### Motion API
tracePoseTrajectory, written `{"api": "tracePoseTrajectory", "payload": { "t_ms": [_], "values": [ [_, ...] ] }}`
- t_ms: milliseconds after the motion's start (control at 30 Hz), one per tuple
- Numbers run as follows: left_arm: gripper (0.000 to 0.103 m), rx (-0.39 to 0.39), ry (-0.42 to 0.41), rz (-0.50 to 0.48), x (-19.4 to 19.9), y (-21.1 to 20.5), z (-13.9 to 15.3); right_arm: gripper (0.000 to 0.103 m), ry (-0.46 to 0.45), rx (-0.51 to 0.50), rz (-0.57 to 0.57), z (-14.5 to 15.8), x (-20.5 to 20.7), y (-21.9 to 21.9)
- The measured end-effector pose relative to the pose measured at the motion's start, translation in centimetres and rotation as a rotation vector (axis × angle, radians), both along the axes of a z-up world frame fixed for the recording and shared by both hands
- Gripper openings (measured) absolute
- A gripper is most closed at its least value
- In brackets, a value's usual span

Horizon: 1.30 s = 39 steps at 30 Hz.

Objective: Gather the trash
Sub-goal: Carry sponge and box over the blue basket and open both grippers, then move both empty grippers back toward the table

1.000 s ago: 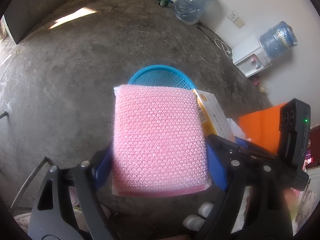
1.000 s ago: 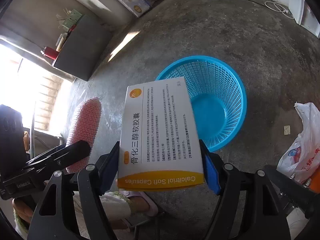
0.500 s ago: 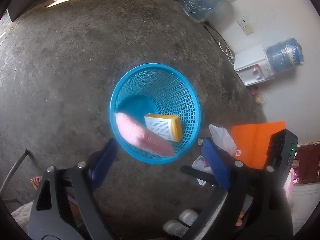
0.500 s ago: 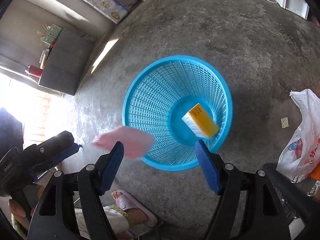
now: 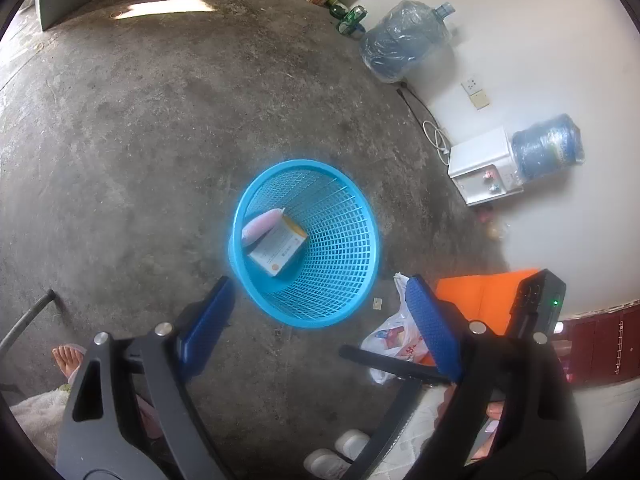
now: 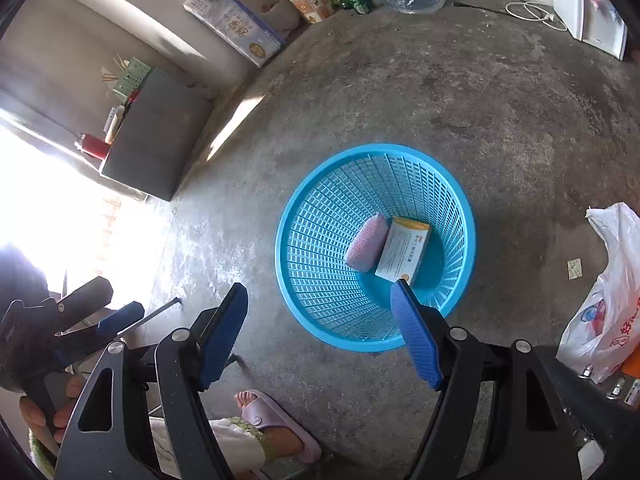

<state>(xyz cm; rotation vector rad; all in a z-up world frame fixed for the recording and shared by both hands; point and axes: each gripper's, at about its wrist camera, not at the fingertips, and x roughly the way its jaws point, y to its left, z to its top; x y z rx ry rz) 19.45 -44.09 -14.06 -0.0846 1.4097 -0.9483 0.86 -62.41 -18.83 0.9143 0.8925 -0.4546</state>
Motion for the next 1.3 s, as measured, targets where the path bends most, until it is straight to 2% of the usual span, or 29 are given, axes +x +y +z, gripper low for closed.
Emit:
{"api": "tracePoseTrajectory", "payload": {
  "t_ms": [200,300,500,633,700,833,1033,1133,1300],
  "values": [
    [0.083,-0.092,-0.039,0.021,-2.0,4.7,3.6,0.072,-0.058,-0.058,0.081,3.6,0.5,2.6],
    [0.083,-0.140,-0.097,0.017,-4.0,7.3,5.6,0.072,-0.092,-0.083,0.145,5.7,1.0,4.7],
    [0.087,-0.172,-0.168,-0.003,-6.8,12.3,8.6,0.072,-0.172,-0.123,0.306,9.9,3.0,9.6],
    [0.087,-0.168,-0.247,0.050,-8.0,17.4,10.3,0.073,-0.230,-0.155,0.421,13.1,4.7,13.4],
    [0.087,-0.161,-0.253,0.098,-8.4,20.3,10.7,0.080,-0.263,-0.176,0.475,14.7,5.5,15.5],
    [0.091,-0.179,-0.229,0.221,-8.7,26.7,11.4,0.083,-0.325,-0.187,0.594,17.3,7.2,20.2],
    [0.091,-0.138,-0.363,0.490,-9.3,36.7,13.0,0.084,-0.366,-0.142,0.745,18.9,10.3,27.5],
    [0.091,-0.141,-0.408,0.626,-9.5,41.6,13.9,0.084,-0.372,-0.122,0.814,19.4,12.2,31.3],
    [0.091,-0.112,-0.490,0.750,-9.5,47.9,15.5,0.084,-0.375,-0.075,0.891,19.7,14.8,37.5]
  ]
}}
